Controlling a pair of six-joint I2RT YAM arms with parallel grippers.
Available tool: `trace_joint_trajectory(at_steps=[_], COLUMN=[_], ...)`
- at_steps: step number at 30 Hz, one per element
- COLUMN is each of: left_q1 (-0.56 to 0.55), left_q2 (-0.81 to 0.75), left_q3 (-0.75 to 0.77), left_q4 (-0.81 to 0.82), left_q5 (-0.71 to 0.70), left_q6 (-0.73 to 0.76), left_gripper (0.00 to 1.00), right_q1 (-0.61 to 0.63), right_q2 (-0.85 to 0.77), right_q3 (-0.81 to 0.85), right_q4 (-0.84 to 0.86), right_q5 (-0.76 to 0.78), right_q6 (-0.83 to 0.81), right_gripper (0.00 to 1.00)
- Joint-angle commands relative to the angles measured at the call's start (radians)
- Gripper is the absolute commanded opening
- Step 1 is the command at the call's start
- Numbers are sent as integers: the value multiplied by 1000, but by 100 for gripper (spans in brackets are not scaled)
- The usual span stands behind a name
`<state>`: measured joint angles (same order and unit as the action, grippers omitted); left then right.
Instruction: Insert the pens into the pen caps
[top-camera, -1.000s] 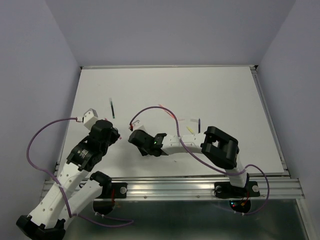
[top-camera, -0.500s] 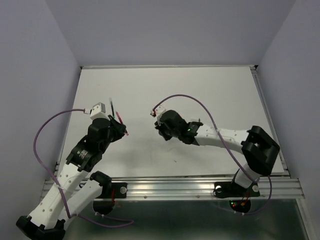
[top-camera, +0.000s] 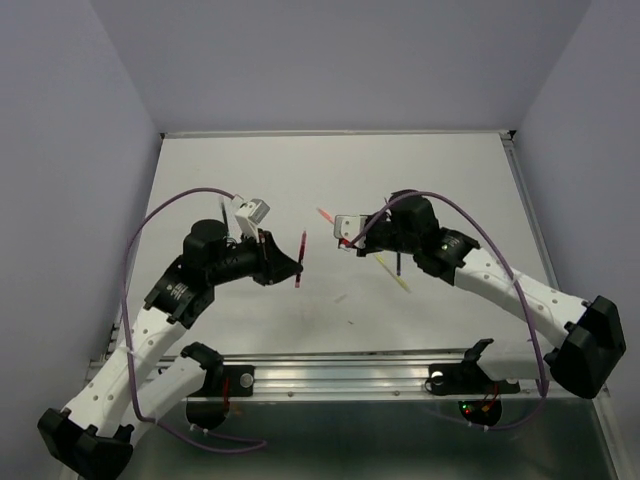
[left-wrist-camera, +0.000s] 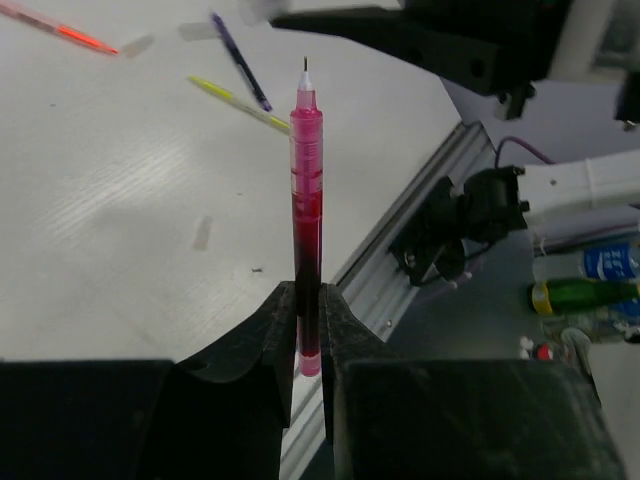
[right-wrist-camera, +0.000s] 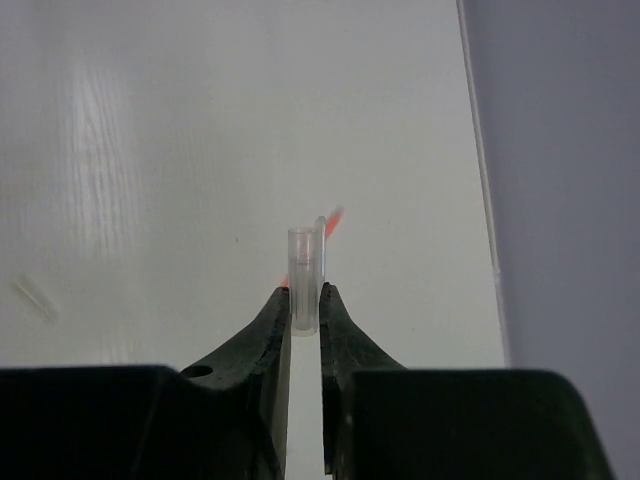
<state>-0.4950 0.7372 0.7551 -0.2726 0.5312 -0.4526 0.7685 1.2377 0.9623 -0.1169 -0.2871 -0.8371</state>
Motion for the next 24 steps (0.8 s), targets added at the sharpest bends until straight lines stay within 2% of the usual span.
trace_joint_trajectory(at_steps=[1,5,7,10,11,13,22,24], left_q1=[3,3,3,1,1,0,-31,-33], left_q2=[-1,7,24,70,108,143,353,376], left_q3=[56,21,3,-31,-36,-30,47,62], left_q4=[46,49,59,81,81,81,72,70], left_q5=[297,417,489,559,594,613,644,641], left_q6=[66,66,55,45,46,57,109,117], left_gripper=[0,0,0,0,0,0,0,0], right_q1=[-70,-142,-172,-222,-231,-232,-232,-232], right_q2=[54,85,88,112,146,183,310,319], right_q3=[168,240,256,330,357,410,610,622], right_q4=[-280,-415,-489,-550,-637,-749,-1072,-1086], right_q5=[-80,-89,-147,-256,-291,-311,-368,-366], right_q6=[-361,-509,-648,-756,-795,-966,-1275,-1277], right_gripper=[1,2,2,2,2,2,2,2])
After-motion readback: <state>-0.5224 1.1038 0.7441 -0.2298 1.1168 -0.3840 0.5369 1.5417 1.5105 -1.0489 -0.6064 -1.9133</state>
